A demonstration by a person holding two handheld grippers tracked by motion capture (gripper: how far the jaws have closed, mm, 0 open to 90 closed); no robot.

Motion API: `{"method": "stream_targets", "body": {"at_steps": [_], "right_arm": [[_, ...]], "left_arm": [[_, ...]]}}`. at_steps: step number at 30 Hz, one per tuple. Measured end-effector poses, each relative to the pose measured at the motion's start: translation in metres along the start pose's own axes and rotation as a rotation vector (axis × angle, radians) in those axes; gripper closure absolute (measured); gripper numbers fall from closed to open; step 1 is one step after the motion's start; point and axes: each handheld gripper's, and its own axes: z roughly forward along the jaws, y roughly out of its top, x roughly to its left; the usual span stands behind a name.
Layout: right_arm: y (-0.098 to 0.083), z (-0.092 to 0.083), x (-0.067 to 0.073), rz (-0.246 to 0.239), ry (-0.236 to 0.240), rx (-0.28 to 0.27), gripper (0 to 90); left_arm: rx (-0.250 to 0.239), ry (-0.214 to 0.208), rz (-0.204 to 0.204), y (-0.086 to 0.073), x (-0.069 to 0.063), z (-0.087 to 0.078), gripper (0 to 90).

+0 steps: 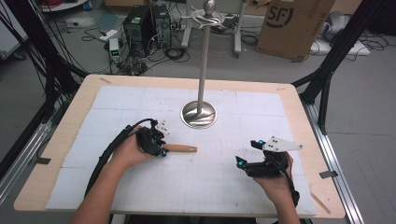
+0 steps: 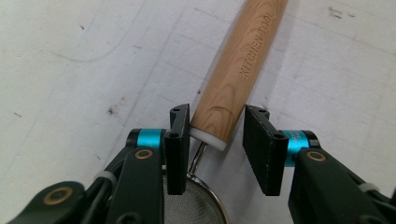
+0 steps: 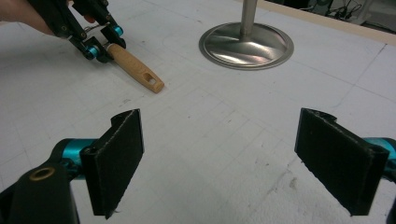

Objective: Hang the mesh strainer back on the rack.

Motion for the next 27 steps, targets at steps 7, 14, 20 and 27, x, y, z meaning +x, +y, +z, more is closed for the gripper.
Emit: {"method": "stream_targets", "body": {"at_steps": [7,14,20,27], "right_arm": [[0.0005,0.0013,0.0013,-0.007,0.003,0.001,14.5],[0.0005,0.0018,0.0019,-0.002,0.002,0.004,14.5],[0.0,0.0025,0.0018,0.002,0.003,0.009,14.5],[-0.0001,0.0026,0.0017,0.001,0.002,0.011,14.5]], "left_arm": [[0.02,-0.017,-0.001,-0.0044,-0.0008,-0.0032,65.4],[0.031,0.001,-0.013,-0.0051,0.0015,0.0002,57.3],[0.029,0.002,-0.01,-0.0034,0.0028,0.0009,57.5],[0.04,0.006,-0.012,-0.0001,0.0001,0.0024,64.5]]}}
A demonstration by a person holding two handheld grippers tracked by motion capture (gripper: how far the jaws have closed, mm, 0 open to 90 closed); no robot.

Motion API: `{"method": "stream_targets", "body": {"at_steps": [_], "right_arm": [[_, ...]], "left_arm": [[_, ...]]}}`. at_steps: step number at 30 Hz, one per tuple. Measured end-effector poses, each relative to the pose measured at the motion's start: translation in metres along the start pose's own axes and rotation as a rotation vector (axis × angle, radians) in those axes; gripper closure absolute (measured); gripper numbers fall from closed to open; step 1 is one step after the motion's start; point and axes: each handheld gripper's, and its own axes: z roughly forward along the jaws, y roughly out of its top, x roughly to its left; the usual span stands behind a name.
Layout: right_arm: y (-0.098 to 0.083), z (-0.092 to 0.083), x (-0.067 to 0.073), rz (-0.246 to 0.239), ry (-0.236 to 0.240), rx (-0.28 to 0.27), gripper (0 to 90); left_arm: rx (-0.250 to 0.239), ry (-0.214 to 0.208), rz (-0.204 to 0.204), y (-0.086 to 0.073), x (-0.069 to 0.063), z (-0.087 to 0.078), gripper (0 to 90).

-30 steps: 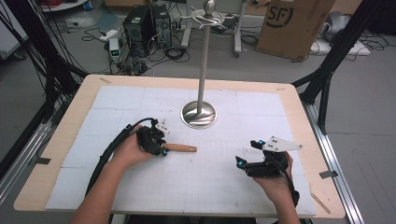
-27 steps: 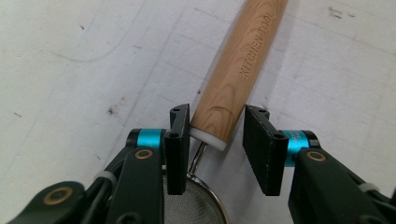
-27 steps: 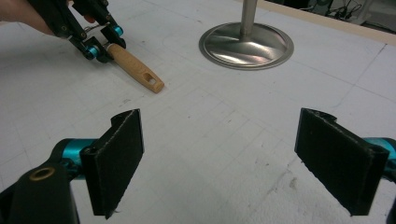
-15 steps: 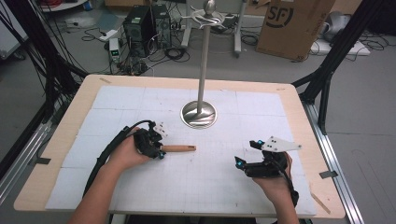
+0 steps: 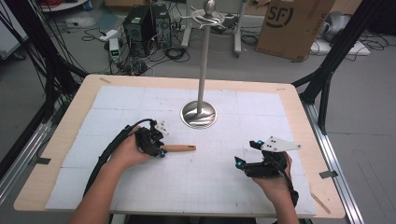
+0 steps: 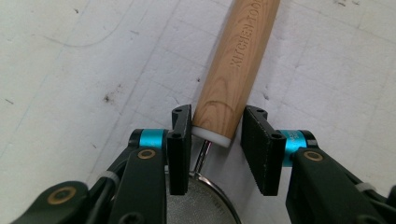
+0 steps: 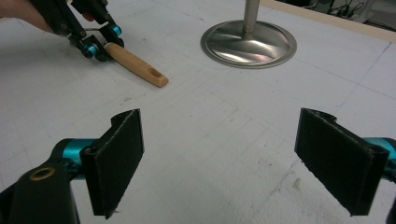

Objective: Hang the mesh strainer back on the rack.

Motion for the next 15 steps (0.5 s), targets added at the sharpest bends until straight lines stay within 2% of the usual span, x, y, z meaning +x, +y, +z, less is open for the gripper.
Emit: {"method": "stream_targets", "body": {"at_steps": [3,11,13,15], "right_arm": [[0.0001,0.0001,0.0001,-0.002,0.0,0.0,14.5],[0.0008,-0.0015,-0.0003,-0.007,-0.001,-0.011,14.5],[0.0007,-0.0014,-0.0002,-0.007,0.001,-0.009,14.5],[0.0007,-0.0012,0.0,-0.005,0.002,-0.006,14.5]], "left_arm": [[0.008,0.009,0.015,0.0011,-0.0037,-0.0004,68.9],[0.018,0.008,0.028,0.0033,-0.0075,-0.0007,68.1],[0.006,-0.011,0.015,0.0032,-0.0066,-0.001,63.2],[0.009,-0.028,0.016,0.0034,-0.0056,-0.0019,62.9]]}}
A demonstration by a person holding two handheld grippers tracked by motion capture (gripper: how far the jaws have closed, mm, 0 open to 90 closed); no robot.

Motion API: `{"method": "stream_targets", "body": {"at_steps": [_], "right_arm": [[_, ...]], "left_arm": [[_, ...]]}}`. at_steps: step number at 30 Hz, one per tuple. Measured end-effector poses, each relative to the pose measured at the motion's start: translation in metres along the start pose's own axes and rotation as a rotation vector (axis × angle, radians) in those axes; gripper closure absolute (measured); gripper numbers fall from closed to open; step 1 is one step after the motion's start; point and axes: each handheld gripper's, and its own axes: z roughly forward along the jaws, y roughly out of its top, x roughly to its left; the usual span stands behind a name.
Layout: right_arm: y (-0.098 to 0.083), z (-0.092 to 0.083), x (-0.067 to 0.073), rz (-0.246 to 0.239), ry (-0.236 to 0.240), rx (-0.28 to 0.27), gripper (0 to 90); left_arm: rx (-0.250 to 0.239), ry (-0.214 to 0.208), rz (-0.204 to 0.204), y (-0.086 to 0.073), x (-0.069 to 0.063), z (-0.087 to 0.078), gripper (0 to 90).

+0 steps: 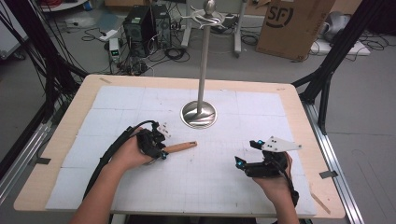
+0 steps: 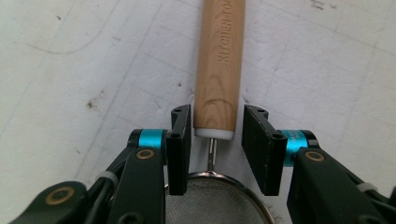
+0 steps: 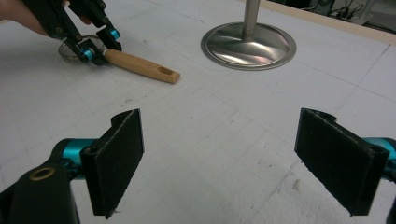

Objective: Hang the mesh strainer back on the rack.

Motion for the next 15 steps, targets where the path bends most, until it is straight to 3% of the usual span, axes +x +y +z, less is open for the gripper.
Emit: {"method": "stream_targets", "body": {"at_steps": [15], "right_arm": [[-0.0004,0.0007,0.0001,0.003,0.0,0.002,14.5]], "left_arm": [[0.014,-0.01,-0.012,0.0066,0.0044,0.0066,62.2]]}}
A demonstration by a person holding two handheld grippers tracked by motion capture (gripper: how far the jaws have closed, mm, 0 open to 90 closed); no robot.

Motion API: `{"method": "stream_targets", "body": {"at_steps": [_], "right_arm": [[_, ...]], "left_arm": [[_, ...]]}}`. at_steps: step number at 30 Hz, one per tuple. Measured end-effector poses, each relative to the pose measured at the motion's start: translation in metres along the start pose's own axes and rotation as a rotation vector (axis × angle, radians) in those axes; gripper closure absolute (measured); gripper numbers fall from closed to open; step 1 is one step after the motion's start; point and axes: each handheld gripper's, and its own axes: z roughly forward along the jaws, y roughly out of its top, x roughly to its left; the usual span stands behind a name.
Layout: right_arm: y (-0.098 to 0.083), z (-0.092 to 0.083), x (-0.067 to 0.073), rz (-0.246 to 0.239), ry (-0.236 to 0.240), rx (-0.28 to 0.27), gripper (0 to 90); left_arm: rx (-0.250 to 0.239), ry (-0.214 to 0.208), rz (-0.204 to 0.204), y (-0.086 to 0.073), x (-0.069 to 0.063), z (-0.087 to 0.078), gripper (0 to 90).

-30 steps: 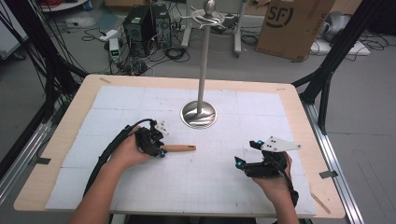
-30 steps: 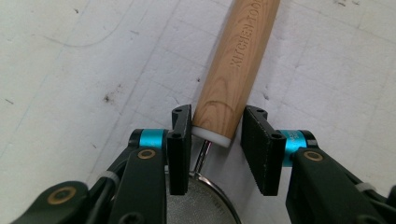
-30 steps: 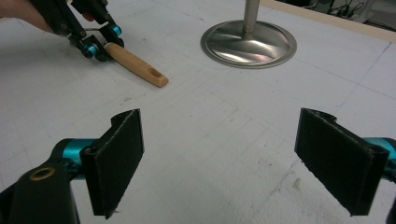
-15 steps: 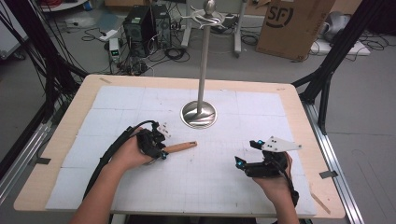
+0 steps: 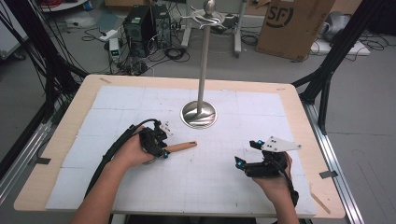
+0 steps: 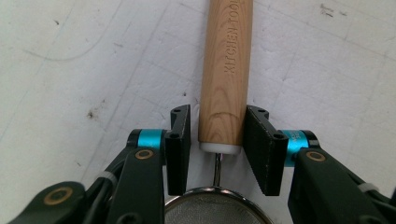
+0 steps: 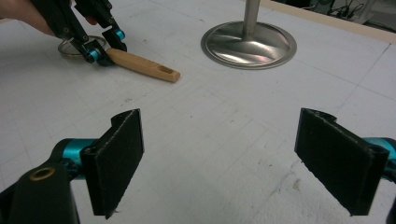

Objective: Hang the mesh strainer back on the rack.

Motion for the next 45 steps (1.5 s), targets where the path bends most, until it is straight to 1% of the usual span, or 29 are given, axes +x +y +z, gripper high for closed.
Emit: {"method": "stream_targets", "body": {"at_steps": [2,3,4,7,10,11,12,13,16,18,21,24,25,27,29,30,31,34,36,37,38,39,40,44,45], "right_arm": [[0.0,0.001,0.0,0.002,0.001,0.003,14.5],[0.0,0.001,0.0,0.001,0.0,0.003,14.5],[0.0,0.002,0.0,-0.004,0.001,0.005,14.5],[0.0,0.003,0.001,0.001,0.002,0.008,14.5],[0.0,0.003,0.001,-0.003,0.002,0.007,14.5],[0.0,0.003,0.001,-0.003,0.002,0.007,14.5],[0.0,0.003,0.001,-0.006,0.002,0.005,14.5],[0.0,0.003,0.001,-0.002,0.0,0.005,14.5],[0.0,0.003,0.001,0.003,0.001,0.007,14.5],[0.0,0.003,0.001,-0.005,0.002,0.004,14.5],[0.0,0.002,0.001,0.001,0.003,0.003,14.5],[0.0,0.0,0.0,0.002,0.001,-0.001,14.5],[-0.001,-0.001,-0.001,0.005,0.0,-0.004,14.5],[-0.001,-0.001,-0.001,0.003,0.0,-0.005,14.5],[-0.001,-0.001,-0.001,0.003,0.0,-0.006,14.5],[0.0,-0.001,-0.001,0.006,0.0,-0.004,14.5],[0.0,-0.001,-0.001,0.003,-0.002,-0.007,14.5],[0.0,-0.001,0.0,0.005,-0.002,-0.007,14.5],[0.0,-0.001,-0.001,0.001,-0.002,-0.007,14.5],[0.0,-0.001,-0.001,-0.004,-0.002,-0.009,14.5],[0.0,-0.001,0.0,0.0,-0.002,-0.005,14.5],[0.0,-0.001,0.0,0.003,0.0,-0.004,14.5],[0.0,0.0,0.0,0.0,0.001,-0.004,14.5],[0.0,0.0,0.001,0.0,0.001,-0.001,14.5],[0.0,0.0,0.0,-0.002,0.001,-0.002,14.5]], "left_arm": [[0.015,0.004,0.006,0.002,0.0,0.0,61.3],[0.016,0.004,0.002,0.002,-0.001,0.001,61.3],[0.029,0.006,0.011,0.003,0.0,0.0,61.4],[0.053,0.015,0.019,0.007,-0.002,0.001,61.6],[0.072,0.026,0.039,0.011,-0.006,0.002,63.5],[0.075,0.023,0.047,0.011,-0.007,0.002,65.2],[0.075,0.025,0.056,0.012,-0.008,0.002,67.7],[0.076,0.031,0.058,0.012,-0.009,0.002,68.3],[0.077,0.045,0.074,0.012,-0.011,0.002,68.8],[0.077,0.053,0.082,0.012,-0.013,0.002,69.0],[0.06,0.051,0.071,0.009,-0.012,0.001,69.2],[0.024,0.042,0.06,0.005,-0.011,-0.001,69.2],[0.004,0.038,0.059,0.004,-0.011,-0.002,69.2],[-0.039,0.047,0.054,0.003,-0.012,-0.006,69.3],[-0.076,0.06,0.049,0.003,-0.013,-0.012,69.2],[-0.091,0.061,0.045,0.003,-0.012,-0.015,69.3],[-0.112,0.056,0.042,0.002,-0.012,-0.019,69.2],[-0.178,0.06,0.024,0.0,-0.01,-0.032,69.2],[-0.23,0.056,0.003,-0.002,-0.008,-0.04,69.2],[-0.249,0.052,0.001,-0.003,-0.007,-0.044,69.2],[-0.275,0.046,-0.007,-0.004,-0.006,-0.048,69.2],[-0.293,0.04,-0.007,-0.005,-0.005,-0.052,69.2],[-0.319,0.033,-0.018,-0.006,-0.004,-0.055,69.2],[-0.409,0.02,-0.033,-0.008,-0.001,-0.067,69.1],[-0.438,0.007,-0.046,-0.009,-0.001,-0.07,69.1]]}}
